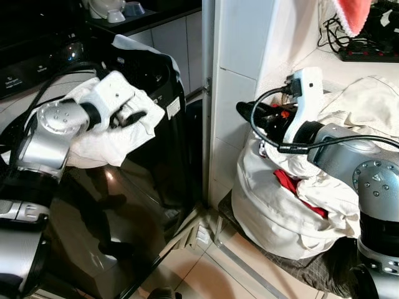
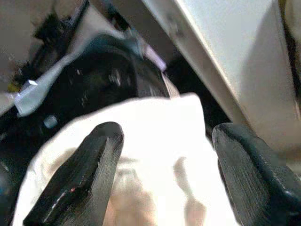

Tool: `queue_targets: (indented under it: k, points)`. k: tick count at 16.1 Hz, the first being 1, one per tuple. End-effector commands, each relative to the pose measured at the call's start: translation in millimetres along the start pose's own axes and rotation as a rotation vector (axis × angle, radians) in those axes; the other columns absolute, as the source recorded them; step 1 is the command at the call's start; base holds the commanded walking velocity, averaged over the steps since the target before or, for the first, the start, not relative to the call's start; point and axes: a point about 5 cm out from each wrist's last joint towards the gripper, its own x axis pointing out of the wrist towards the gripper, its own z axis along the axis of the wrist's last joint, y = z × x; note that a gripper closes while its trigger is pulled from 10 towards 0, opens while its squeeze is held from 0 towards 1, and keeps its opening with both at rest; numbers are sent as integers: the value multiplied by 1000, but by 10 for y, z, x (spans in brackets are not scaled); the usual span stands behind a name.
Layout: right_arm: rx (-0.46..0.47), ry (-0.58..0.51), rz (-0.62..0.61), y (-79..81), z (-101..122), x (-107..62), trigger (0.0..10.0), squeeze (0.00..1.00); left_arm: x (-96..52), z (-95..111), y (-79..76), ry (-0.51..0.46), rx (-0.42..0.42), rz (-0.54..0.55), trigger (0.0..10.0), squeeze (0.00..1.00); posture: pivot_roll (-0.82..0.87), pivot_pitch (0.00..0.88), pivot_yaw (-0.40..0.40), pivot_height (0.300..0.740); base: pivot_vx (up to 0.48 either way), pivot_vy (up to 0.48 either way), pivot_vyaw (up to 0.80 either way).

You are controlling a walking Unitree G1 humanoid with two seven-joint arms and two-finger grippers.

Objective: Clothes washing

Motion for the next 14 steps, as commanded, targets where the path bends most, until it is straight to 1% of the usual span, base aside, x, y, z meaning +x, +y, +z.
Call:
queue_targets:
  k: [1,3,4,7,9,11,12,13,14]
  points:
    - [-33,27,36,66,-29,-14,10000,0,-19,-94,-16,56,28,-20,10000,0,34,0,60,740,0,0,0]
    - [-121,107,104,179,-148,-34,10000,0,-41,-199,-50,120,-1,-61,10000,0,34,0,60,740,0,0,0]
    - [-192,142,151,236,-216,-50,10000,0,-58,-256,-29,162,1,-47,10000,0,34,0,60,740,0,0,0]
    - [-299,205,260,337,-382,-101,10000,0,-75,-338,22,219,3,-3,10000,0,30,0,61,740,0,0,0]
    - [-338,229,273,336,-438,-119,10000,0,-88,-376,32,244,6,7,10000,0,30,0,60,740,0,0,0]
    - [-355,227,275,328,-440,-121,10000,0,-91,-392,44,254,14,24,10000,0,30,0,60,740,0,0,0]
    - [-369,222,274,320,-437,-123,10000,0,-90,-402,66,264,25,45,3412,0,30,0,60,740,0,0,0]
    - [-376,219,276,315,-439,-120,10000,0,-87,-406,76,266,27,54,1373,0,28,0,61,740,0,0,0]
    - [-382,215,277,312,-438,-120,10000,0,-86,-398,91,263,26,65,0,0,28,0,61,740,0,0,0]
